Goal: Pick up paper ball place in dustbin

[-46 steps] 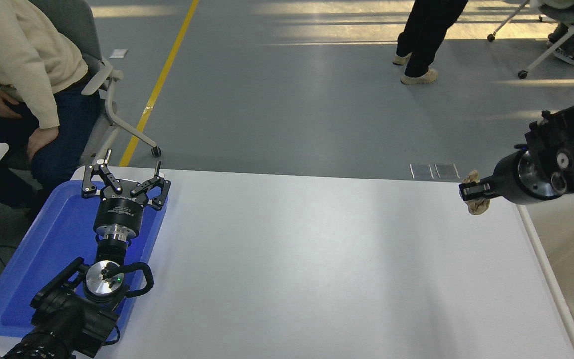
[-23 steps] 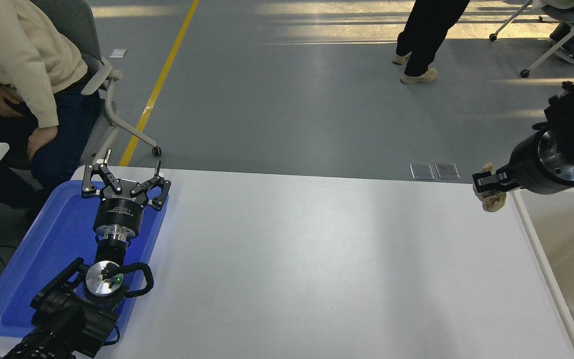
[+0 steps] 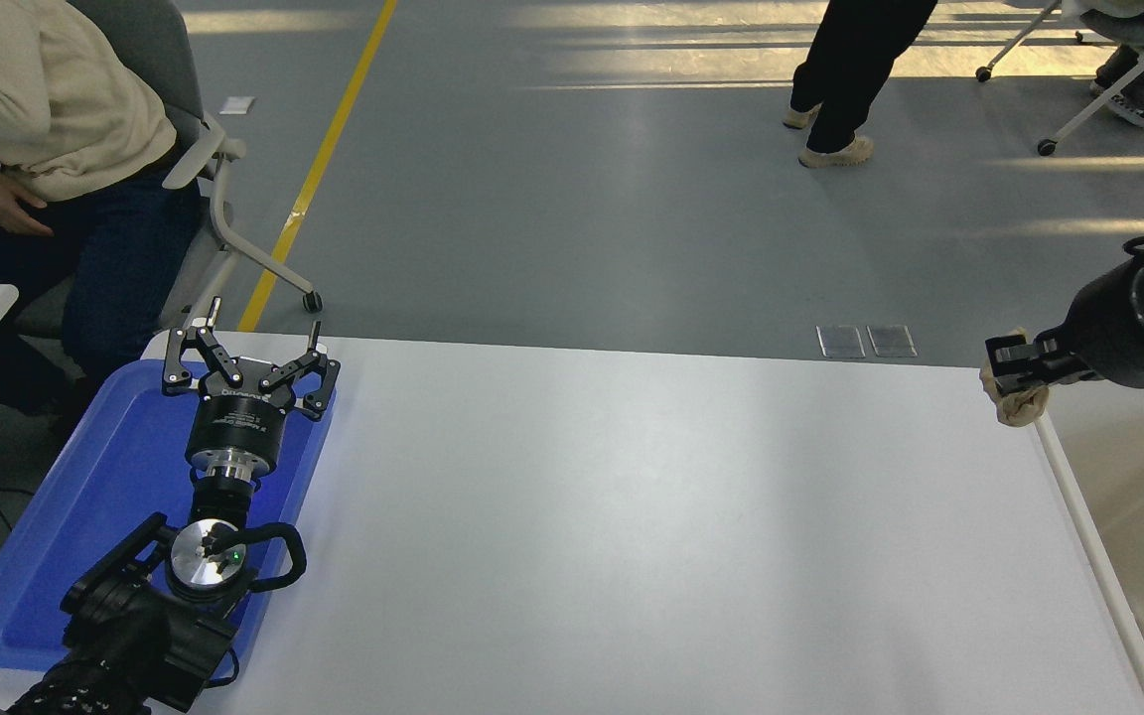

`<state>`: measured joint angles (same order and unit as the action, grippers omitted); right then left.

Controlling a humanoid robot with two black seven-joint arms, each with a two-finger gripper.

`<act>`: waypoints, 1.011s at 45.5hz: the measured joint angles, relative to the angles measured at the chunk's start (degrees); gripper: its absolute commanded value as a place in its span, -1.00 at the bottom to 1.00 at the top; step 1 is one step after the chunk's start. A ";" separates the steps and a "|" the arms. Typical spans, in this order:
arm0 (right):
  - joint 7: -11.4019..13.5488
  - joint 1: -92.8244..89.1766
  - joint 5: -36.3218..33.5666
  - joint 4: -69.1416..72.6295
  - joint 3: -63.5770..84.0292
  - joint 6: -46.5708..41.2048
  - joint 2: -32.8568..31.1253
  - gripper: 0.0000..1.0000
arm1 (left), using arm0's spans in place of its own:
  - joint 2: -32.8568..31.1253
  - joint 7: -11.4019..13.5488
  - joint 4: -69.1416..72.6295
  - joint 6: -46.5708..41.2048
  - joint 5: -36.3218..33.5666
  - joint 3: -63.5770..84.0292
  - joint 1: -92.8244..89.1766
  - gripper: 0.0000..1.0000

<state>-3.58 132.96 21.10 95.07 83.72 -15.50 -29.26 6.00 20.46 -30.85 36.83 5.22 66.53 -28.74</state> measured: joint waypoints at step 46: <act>-0.59 -39.17 0.86 -45.05 -9.09 -2.47 -24.29 -0.98 | 0.00 -0.07 -0.04 0.00 -0.01 0.00 0.00 1.00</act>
<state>-4.17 93.79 21.96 50.02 74.63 -17.96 -53.55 5.99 20.39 -30.89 36.83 5.20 66.53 -28.74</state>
